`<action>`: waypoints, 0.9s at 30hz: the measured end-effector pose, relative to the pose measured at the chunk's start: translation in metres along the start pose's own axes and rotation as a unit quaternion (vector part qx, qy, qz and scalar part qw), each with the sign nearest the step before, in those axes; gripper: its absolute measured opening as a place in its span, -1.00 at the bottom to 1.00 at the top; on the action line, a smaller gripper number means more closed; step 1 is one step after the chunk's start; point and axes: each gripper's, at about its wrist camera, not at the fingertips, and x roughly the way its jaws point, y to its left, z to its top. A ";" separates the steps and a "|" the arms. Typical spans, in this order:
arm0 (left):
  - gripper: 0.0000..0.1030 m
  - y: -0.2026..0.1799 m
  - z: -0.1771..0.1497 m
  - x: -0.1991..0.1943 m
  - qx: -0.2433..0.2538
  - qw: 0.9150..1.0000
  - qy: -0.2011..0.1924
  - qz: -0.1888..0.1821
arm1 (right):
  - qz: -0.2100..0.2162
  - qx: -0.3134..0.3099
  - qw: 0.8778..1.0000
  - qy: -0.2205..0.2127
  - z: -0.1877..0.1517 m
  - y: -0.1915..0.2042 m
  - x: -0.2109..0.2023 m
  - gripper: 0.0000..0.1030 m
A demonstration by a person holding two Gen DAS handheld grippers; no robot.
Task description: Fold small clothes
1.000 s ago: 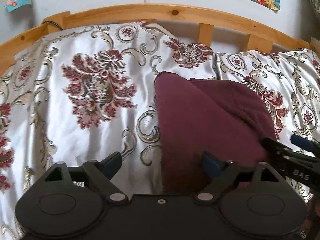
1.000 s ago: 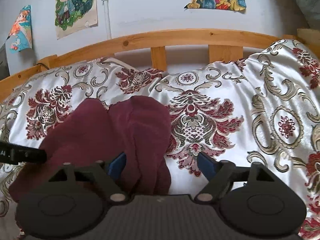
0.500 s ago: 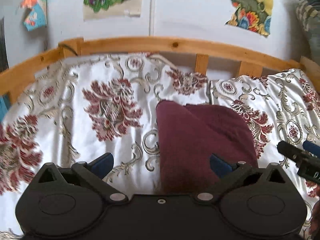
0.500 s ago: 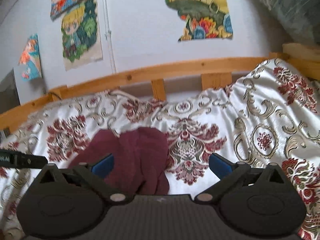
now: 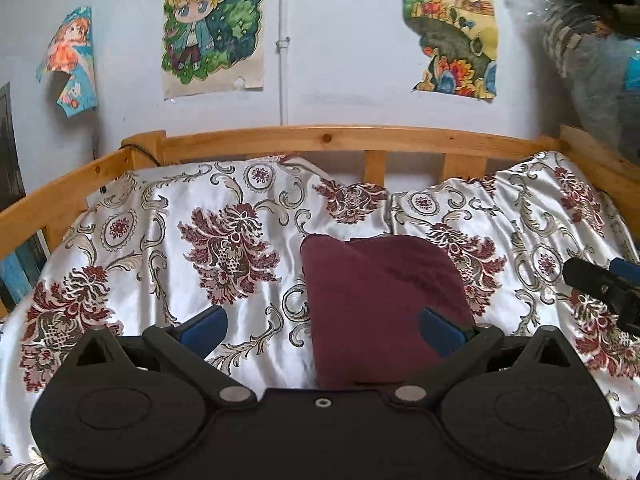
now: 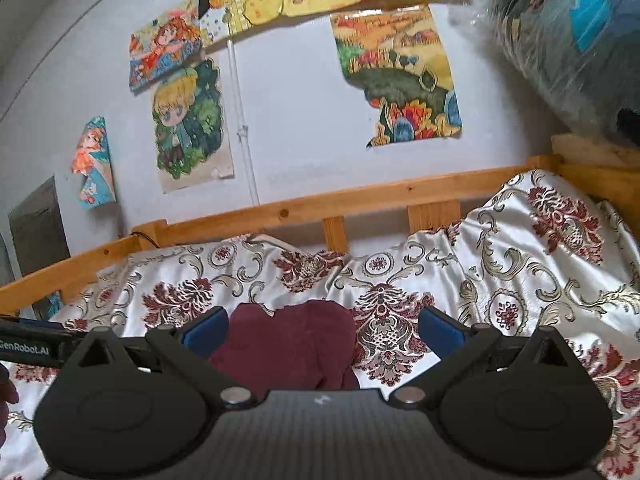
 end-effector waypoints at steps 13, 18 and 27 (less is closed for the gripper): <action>0.98 -0.004 -0.022 -0.037 0.029 0.999 -0.033 -0.023 | 0.000 -0.018 1.000 -0.015 -0.003 0.013 -0.056 1.00; 0.98 0.006 -0.039 -0.036 0.013 0.999 -0.037 -0.032 | -0.011 -0.026 1.000 -0.010 -0.021 0.016 -0.068 1.00; 0.98 0.006 -0.079 -0.018 0.050 0.998 0.025 0.033 | -0.022 -0.015 0.998 0.053 -0.055 0.014 -0.049 1.00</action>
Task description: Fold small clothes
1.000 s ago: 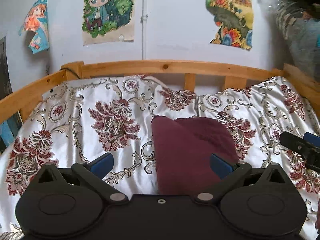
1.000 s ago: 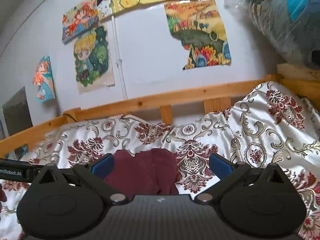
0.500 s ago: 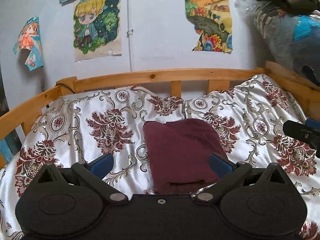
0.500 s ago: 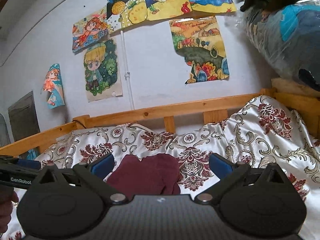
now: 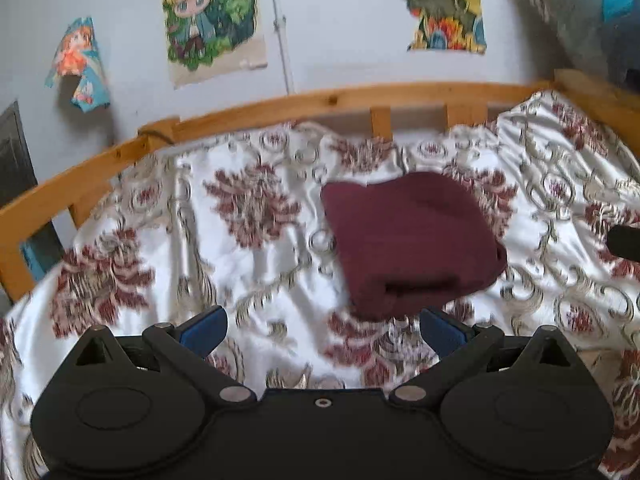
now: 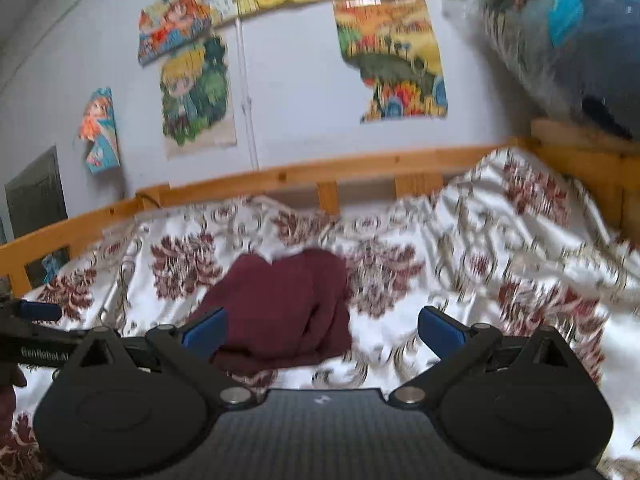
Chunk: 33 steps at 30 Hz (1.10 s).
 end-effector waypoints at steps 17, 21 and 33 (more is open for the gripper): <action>0.98 0.008 -0.009 0.002 -0.040 0.999 0.015 -0.018 | 0.000 -0.007 1.000 0.022 -0.006 0.003 0.006 1.00; 0.98 0.008 -0.010 0.002 -0.039 0.999 0.015 -0.018 | 0.002 -0.010 1.000 0.022 -0.006 0.004 0.005 1.00; 0.98 0.008 -0.010 0.002 -0.039 0.999 0.015 -0.017 | 0.004 -0.012 1.000 0.024 -0.006 0.004 0.006 1.00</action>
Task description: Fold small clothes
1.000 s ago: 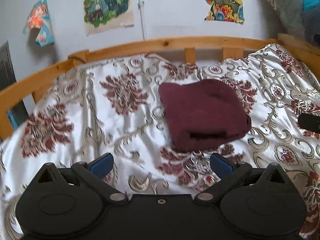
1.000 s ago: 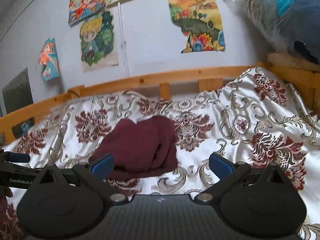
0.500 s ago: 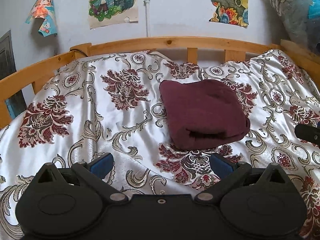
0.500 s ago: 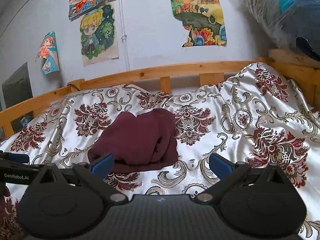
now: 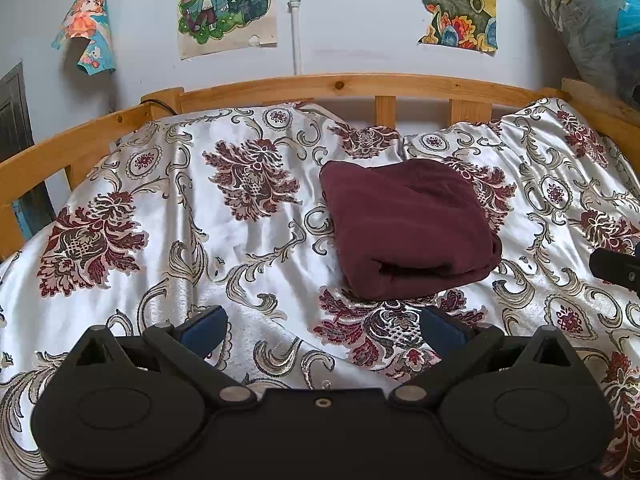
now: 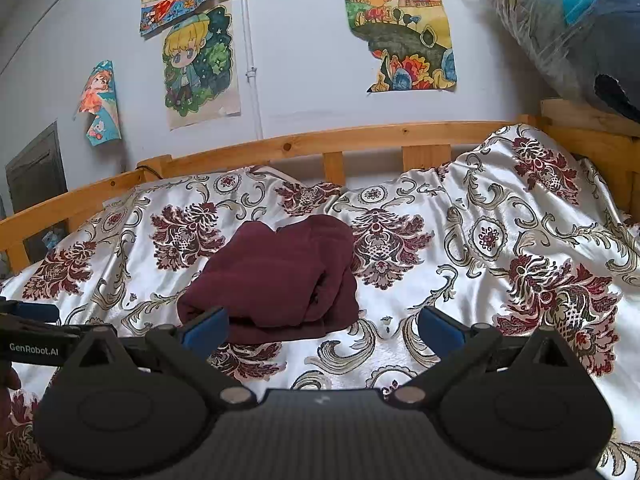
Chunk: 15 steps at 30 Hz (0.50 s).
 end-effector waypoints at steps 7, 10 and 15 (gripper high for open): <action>0.98 0.001 0.000 0.000 0.001 1.000 -0.001 0.000 | 0.000 0.000 1.000 0.000 0.000 0.000 0.000 1.00; 0.98 0.000 0.000 -0.001 0.001 1.000 -0.001 0.003 | 0.000 0.001 1.000 0.000 0.000 0.000 0.000 1.00; 0.98 0.001 0.000 0.000 0.002 1.000 -0.001 0.003 | 0.000 0.001 1.000 0.001 0.000 0.000 0.000 1.00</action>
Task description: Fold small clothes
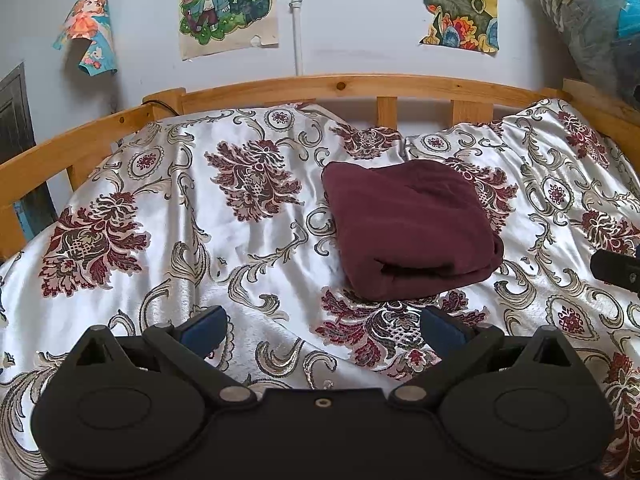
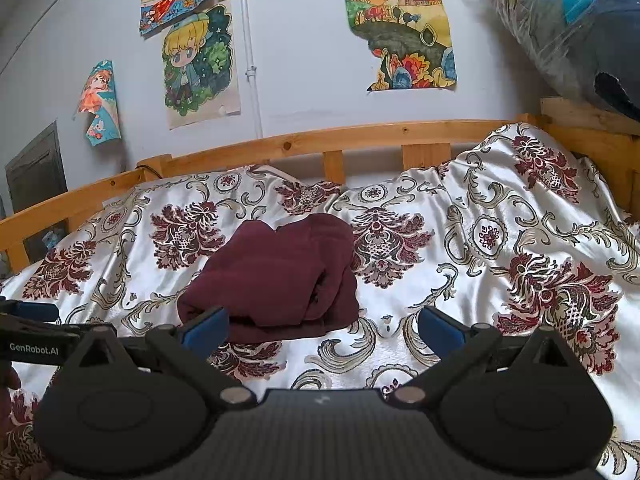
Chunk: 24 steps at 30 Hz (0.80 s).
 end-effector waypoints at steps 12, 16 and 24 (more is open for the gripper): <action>0.98 0.000 0.000 0.000 -0.001 1.000 0.001 0.000 | 0.000 0.001 1.000 0.001 0.000 0.000 0.000 1.00; 0.98 0.000 0.000 0.000 -0.001 1.000 0.001 0.000 | 0.000 0.002 1.000 0.001 -0.002 0.000 0.001 1.00; 0.98 0.000 0.000 0.000 -0.001 1.000 0.001 0.000 | 0.000 0.002 1.000 0.002 -0.001 0.000 0.001 1.00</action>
